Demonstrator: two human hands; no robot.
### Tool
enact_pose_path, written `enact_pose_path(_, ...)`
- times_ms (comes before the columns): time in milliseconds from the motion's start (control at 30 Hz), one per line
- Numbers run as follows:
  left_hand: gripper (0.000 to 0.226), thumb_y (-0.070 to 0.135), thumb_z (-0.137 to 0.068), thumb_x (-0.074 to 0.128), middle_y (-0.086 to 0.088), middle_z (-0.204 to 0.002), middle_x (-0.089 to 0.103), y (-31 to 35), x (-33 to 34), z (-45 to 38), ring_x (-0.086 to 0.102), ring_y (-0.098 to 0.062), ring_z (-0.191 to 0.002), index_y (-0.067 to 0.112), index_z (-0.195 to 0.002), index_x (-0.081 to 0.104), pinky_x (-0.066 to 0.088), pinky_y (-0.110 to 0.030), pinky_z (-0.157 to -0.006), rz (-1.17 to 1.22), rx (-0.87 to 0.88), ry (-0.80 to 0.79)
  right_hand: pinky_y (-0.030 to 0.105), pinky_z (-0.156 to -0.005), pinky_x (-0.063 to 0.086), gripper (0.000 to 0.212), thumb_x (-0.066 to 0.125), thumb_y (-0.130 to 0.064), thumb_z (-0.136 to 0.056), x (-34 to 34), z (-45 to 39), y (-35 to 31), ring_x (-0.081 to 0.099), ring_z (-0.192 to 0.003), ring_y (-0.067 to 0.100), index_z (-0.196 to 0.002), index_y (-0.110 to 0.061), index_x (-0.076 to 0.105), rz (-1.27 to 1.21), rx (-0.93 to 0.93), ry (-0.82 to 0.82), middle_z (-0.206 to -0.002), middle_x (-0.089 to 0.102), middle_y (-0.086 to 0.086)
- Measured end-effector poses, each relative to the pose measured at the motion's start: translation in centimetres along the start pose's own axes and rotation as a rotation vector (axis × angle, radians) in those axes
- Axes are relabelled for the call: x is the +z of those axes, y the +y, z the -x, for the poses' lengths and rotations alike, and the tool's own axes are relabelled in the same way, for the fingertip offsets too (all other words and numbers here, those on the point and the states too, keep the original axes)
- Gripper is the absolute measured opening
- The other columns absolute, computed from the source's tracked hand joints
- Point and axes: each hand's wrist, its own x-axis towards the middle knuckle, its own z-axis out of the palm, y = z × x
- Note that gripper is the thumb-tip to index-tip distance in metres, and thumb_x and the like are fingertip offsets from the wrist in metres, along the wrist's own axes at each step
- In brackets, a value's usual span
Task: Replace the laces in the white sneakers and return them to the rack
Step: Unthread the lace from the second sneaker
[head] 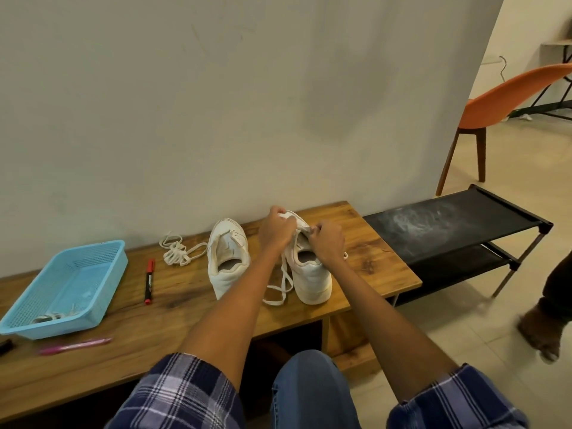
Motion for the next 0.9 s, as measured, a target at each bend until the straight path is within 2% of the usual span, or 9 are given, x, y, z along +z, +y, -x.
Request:
enact_pose_path(100,0.023,0.036,-0.084,0.059,0.003,-0.093,0.067,0.7,-0.6,-0.4,0.060,-0.017,-0.088,0.018,-0.097,0.067,0.044,-0.028,-0.072,-0.387,0.271,-0.044,0.029,-0.060,0.034,0.022,0.052,-0.016,-0.093,-0.2,0.2,-0.1,0.050,-0.071,0.019,-0.084,0.000,0.065,0.006,-0.001,-0.007,-0.074,0.055,0.007)
enact_pose_path(267,0.021,0.022,-0.091,0.050,-0.007,-0.093,0.068,0.8,0.5,-0.1,0.062,-0.024,-0.084,0.009,-0.087,0.067,0.042,-0.031,-0.068,-0.602,0.299,-0.055,0.026,-0.055,0.032,0.024,0.053,-0.018,-0.093,-0.2,0.2,-0.2,0.049,-0.068,0.018,-0.084,0.000,0.066,0.009,-0.002,-0.017,-0.076,0.061,0.012)
enact_pose_path(367,0.032,0.014,-0.096,0.037,-0.011,-0.093,0.067,1.7,1.2,0.0,0.063,-0.027,-0.089,-0.001,-0.094,0.066,0.045,-0.032,-0.073,-0.053,0.073,-0.086,0.028,-0.055,0.031,0.023,0.052,-0.016,-0.093,-0.3,0.3,-0.1,0.048,-0.067,0.019,-0.080,-0.001,0.064,-0.001,0.003,-0.012,-0.072,0.056,0.010)
enact_pose_path(433,0.033,0.005,-0.096,0.030,-0.010,-0.068,0.064,2.7,0.5,0.0,0.065,-0.017,-0.060,-0.003,-0.083,0.060,0.047,-0.032,-0.064,0.684,-0.237,-0.028,0.029,-0.057,0.032,0.021,0.053,-0.017,-0.093,-0.3,0.3,0.0,0.048,-0.067,0.019,-0.079,-0.004,0.062,0.009,-0.002,-0.015,-0.072,0.054,0.007)
enact_pose_path(500,0.029,-0.002,-0.090,0.030,-0.008,-0.055,0.048,2.0,-0.3,-0.6,0.049,-0.010,-0.032,0.005,-0.067,0.046,0.041,-0.028,-0.053,1.012,-0.460,0.093,0.029,-0.058,0.033,0.022,0.052,-0.018,-0.093,-0.3,0.3,0.0,0.049,-0.070,0.019,-0.083,-0.002,0.064,0.023,-0.004,-0.022,-0.076,0.056,0.008)
enact_pose_path(567,0.027,0.003,-0.090,0.038,-0.006,-0.062,0.042,1.0,-0.7,-0.8,0.047,-0.014,-0.042,0.008,-0.064,0.043,0.042,-0.029,-0.051,0.789,-0.450,0.042,0.028,-0.058,0.033,0.022,0.051,-0.018,-0.094,-0.2,0.2,0.0,0.048,-0.070,0.019,-0.083,-0.003,0.063,0.019,-0.008,-0.027,-0.076,0.055,0.007)
enact_pose_path(733,0.017,0.031,-0.080,0.067,0.003,-0.082,0.057,0.7,0.4,-0.5,0.053,-0.014,-0.079,0.016,-0.083,0.058,0.041,-0.026,-0.067,-0.261,0.117,-0.205,0.025,-0.050,0.026,0.022,0.051,-0.019,-0.094,-0.2,0.2,0.0,0.045,-0.068,0.018,-0.074,-0.011,0.054,-0.007,0.004,-0.032,-0.067,0.048,0.002)
enact_pose_path(833,0.021,0.031,-0.086,0.061,-0.006,-0.089,0.064,1.1,1.0,-0.1,0.059,-0.020,-0.086,0.011,-0.085,0.065,0.041,-0.028,-0.066,-0.440,0.168,-0.146,0.025,-0.050,0.027,0.022,0.050,-0.018,-0.094,-0.2,0.3,-0.1,0.046,-0.068,0.018,-0.074,-0.011,0.053,-0.008,0.019,-0.039,-0.070,0.050,0.004)
enact_pose_path(900,0.021,0.024,-0.090,0.054,-0.011,-0.095,0.065,1.0,1.4,0.1,0.060,-0.024,-0.090,0.006,-0.093,0.065,0.041,-0.029,-0.070,-0.280,0.114,-0.162,0.025,-0.052,0.028,0.022,0.049,-0.017,-0.094,-0.2,0.2,0.0,0.046,-0.068,0.018,-0.073,-0.011,0.052,-0.016,0.027,-0.040,-0.067,0.048,0.003)
